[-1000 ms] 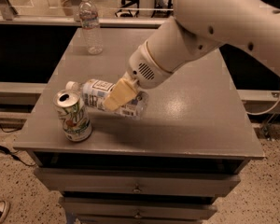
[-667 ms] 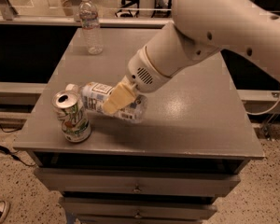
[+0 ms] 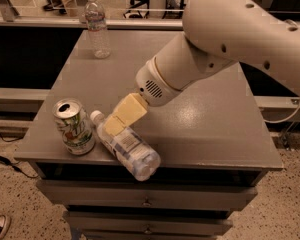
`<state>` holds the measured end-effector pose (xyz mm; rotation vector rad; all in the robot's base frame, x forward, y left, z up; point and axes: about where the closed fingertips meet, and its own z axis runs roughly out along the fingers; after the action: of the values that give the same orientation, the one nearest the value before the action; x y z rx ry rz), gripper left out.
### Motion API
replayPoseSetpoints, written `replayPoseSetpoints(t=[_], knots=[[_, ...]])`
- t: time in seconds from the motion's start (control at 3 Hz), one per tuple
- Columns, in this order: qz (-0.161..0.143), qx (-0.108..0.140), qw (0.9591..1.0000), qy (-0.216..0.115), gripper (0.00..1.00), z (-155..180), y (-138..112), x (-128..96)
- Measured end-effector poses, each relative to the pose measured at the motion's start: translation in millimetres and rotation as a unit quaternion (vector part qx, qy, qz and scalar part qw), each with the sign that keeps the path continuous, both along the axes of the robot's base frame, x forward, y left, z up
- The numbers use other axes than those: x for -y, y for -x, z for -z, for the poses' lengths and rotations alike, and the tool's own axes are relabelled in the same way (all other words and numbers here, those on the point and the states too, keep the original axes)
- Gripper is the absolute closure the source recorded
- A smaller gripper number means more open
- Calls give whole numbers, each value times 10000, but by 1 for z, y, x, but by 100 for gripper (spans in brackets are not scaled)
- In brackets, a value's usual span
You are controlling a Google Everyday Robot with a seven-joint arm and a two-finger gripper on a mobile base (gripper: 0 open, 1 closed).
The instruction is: Move blue plastic bottle near 7up can
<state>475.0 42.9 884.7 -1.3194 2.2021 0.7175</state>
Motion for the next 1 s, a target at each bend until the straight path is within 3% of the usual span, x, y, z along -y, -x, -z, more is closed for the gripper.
replayPoseSetpoints(t=[0.67, 1.0], knots=[[51, 16, 9998, -173, 0, 2, 0, 11], [119, 138, 9986, -498, 0, 0, -6, 35]])
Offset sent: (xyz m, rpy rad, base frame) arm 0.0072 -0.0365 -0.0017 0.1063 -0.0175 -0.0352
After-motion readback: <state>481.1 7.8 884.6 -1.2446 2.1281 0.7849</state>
